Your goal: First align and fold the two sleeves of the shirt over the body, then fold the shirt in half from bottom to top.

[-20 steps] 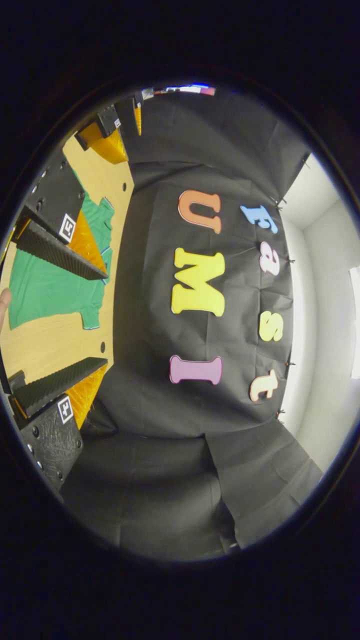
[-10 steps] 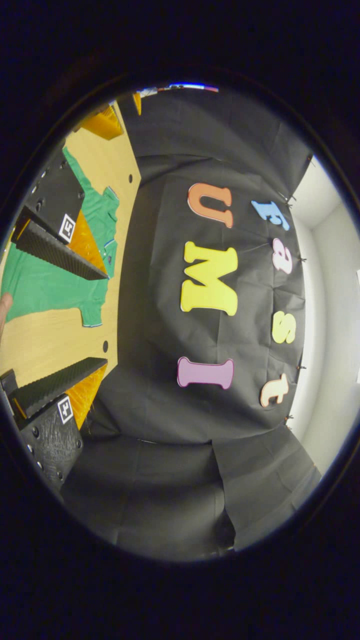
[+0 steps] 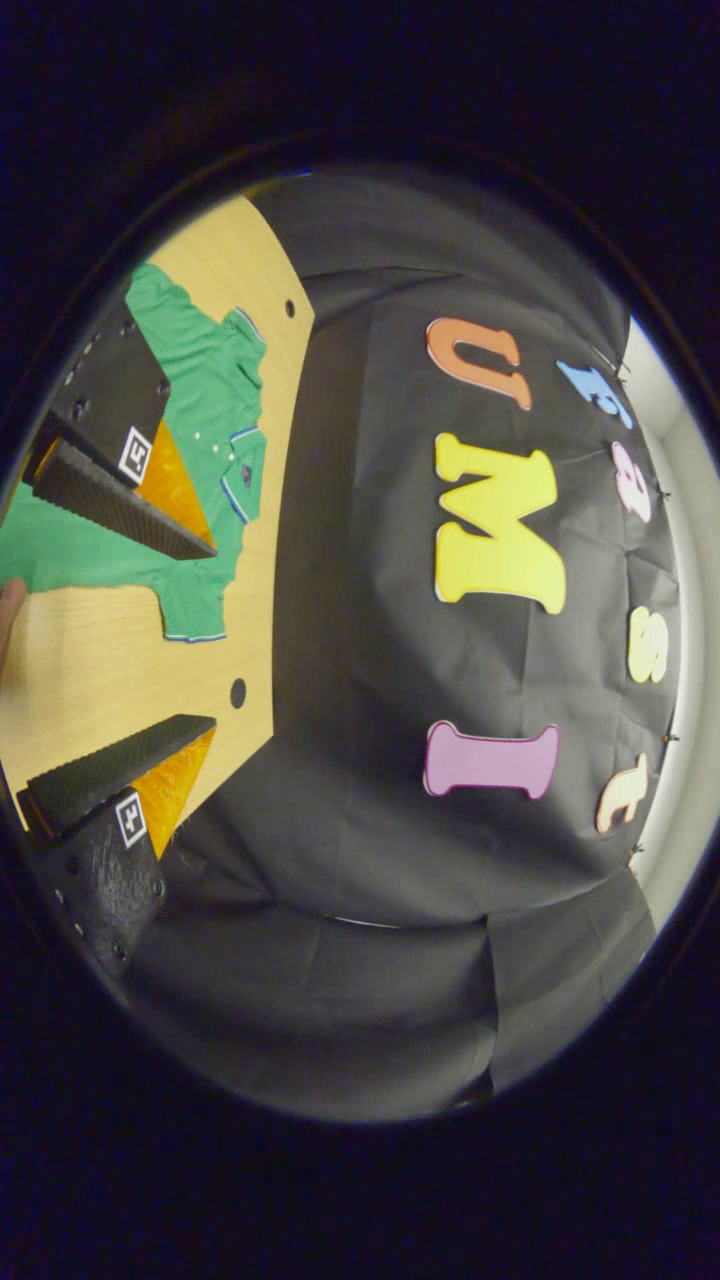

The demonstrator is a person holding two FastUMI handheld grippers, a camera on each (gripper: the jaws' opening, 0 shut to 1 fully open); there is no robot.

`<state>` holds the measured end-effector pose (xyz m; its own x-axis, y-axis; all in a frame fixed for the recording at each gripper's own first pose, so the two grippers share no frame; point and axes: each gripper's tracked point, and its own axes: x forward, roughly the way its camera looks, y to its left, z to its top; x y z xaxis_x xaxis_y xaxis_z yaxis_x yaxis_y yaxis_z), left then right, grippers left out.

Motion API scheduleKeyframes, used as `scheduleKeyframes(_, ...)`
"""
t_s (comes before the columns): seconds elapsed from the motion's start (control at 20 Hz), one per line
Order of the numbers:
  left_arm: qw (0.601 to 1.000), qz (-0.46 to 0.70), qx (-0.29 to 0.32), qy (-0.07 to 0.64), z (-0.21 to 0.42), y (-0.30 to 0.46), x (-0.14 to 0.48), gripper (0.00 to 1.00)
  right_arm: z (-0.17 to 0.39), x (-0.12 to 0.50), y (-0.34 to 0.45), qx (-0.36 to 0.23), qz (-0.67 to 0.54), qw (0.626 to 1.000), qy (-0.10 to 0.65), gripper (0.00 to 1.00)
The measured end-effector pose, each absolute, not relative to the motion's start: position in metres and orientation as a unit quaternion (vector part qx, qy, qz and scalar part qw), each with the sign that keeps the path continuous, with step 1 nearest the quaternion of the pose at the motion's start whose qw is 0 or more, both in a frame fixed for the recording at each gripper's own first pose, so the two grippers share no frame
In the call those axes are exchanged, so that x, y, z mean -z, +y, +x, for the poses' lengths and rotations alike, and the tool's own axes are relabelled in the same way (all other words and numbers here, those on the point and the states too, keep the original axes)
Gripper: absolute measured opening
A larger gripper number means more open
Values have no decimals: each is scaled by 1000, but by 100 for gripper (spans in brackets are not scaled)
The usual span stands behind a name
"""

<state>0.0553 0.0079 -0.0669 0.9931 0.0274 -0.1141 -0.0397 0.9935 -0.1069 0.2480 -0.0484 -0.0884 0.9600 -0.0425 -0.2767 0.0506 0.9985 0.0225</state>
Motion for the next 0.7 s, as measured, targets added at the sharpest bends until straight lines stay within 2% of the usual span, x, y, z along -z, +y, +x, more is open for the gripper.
scheduleKeyframes(0.2, 995, -73, -20, 72, 71, 11, 85, 98, 312, 138, -60, 27, 34, 982, 182, 95)
scheduleKeyframes(0.4, 992, -81, -26, 93, 82, 18, 101, 98, 365, 190, -78, 60, 41, 969, 237, 97)
scheduleKeyframes(0.7, 994, -89, -21, 60, 88, 24, 92, 97, 409, 230, -66, 35, 46, 954, 295, 96)
